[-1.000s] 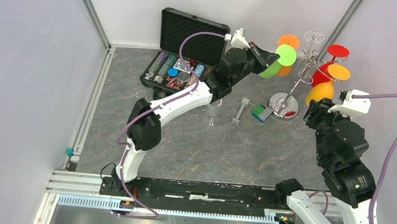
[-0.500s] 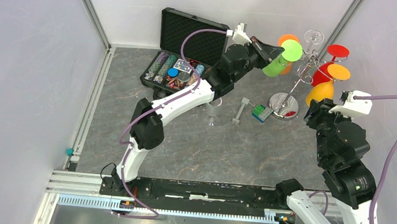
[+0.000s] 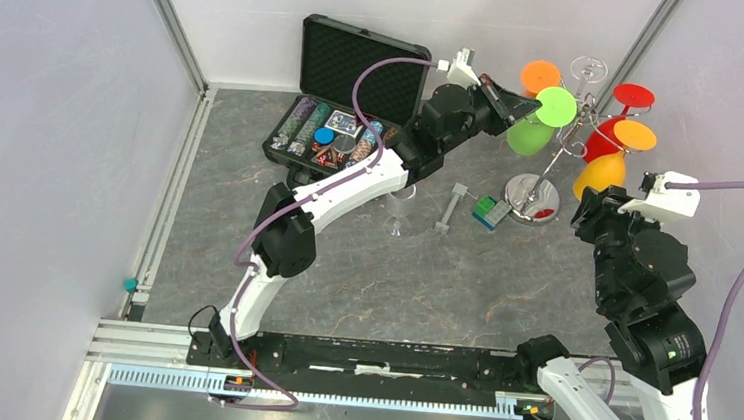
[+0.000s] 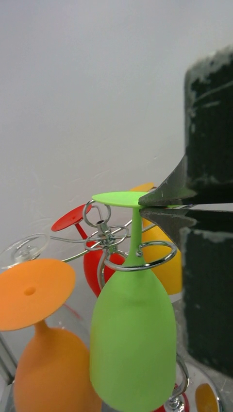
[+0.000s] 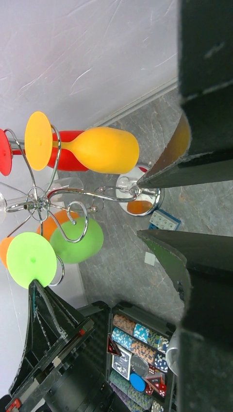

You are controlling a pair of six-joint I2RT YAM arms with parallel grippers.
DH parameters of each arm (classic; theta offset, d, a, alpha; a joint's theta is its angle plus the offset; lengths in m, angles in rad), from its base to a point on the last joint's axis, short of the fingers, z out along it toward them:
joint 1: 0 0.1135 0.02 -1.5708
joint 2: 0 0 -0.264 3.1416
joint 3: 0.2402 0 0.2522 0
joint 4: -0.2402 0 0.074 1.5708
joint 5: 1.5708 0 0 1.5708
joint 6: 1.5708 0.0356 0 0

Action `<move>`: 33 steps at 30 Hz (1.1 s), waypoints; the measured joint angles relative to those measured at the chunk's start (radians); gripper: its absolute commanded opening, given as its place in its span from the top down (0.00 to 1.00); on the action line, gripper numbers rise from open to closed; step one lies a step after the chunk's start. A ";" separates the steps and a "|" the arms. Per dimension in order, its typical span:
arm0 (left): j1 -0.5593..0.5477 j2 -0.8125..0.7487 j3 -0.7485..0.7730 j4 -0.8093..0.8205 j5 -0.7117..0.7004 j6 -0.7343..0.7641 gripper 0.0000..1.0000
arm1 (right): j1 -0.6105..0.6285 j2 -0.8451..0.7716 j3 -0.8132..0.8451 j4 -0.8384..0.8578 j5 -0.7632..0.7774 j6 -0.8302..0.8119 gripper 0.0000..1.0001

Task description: Take the wine glass off the wine glass rack

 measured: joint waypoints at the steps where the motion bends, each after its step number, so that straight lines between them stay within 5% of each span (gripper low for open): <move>1: 0.000 0.001 0.000 -0.002 0.007 -0.004 0.98 | 0.000 0.000 0.000 0.000 0.000 0.000 0.58; 11: -0.003 -0.006 -0.024 -0.012 0.060 -0.022 0.98 | 0.000 -0.003 0.000 0.000 -0.032 0.024 0.47; 28: -0.003 -0.333 -0.531 0.119 0.114 -0.025 0.98 | 0.000 -0.003 -0.044 0.072 -0.285 0.156 0.35; 33: 0.008 -0.440 -0.649 0.171 0.142 -0.026 0.98 | 0.000 -0.009 -0.087 0.122 -0.348 0.210 0.24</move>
